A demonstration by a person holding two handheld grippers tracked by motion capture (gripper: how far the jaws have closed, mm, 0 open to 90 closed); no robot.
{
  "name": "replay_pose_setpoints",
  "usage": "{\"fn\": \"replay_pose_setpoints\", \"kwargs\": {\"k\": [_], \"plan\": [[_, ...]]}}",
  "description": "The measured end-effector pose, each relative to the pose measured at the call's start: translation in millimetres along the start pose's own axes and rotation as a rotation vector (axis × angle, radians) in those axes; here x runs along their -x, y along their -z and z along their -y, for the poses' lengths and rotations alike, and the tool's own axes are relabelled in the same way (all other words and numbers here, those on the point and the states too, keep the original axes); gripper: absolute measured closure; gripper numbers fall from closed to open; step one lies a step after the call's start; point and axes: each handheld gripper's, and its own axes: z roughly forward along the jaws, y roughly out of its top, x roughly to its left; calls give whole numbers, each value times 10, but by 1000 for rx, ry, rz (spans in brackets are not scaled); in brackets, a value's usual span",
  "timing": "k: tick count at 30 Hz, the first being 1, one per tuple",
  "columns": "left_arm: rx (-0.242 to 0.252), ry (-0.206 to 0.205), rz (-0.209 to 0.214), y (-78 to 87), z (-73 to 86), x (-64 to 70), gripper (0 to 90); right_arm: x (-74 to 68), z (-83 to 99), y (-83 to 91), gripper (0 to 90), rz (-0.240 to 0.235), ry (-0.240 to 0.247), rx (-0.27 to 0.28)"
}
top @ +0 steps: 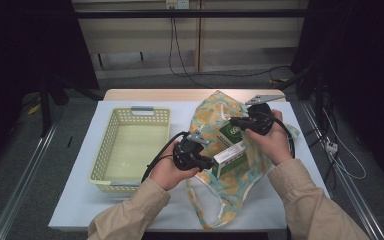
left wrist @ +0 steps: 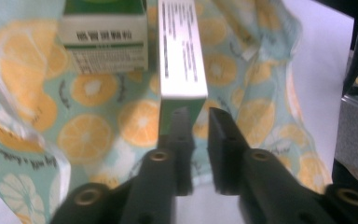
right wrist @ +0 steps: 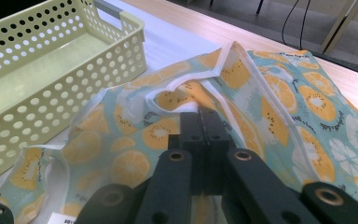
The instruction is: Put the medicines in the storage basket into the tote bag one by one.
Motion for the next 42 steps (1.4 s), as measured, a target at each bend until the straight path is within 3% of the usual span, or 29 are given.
{"fn": "replay_pose_setpoints", "kwargs": {"k": [5, 9, 23, 29, 33, 39, 42], "plan": [[-15, 0, 7, -127, 66, 7, 900, 11, 4, 12, 900, 3, -4, -1], [22, 27, -14, -244, 36, -23, 900, 15, 6, 21, 900, 3, -5, 2], [139, 93, -48, -723, -240, -103, 900, 41, 33, 66, 900, 2, -9, 6], [165, 119, -65, -877, -349, -136, 900, 56, 48, 79, 900, 0, -14, 8], [191, 119, -62, -942, -388, -159, 900, 60, 51, 91, 900, 1, -13, 10], [194, 127, -49, -949, -393, -176, 897, 52, 57, 80, 900, 0, -12, 7], [183, 126, -46, -897, -377, -169, 827, 49, 60, 82, 900, -2, -11, 4]]}}
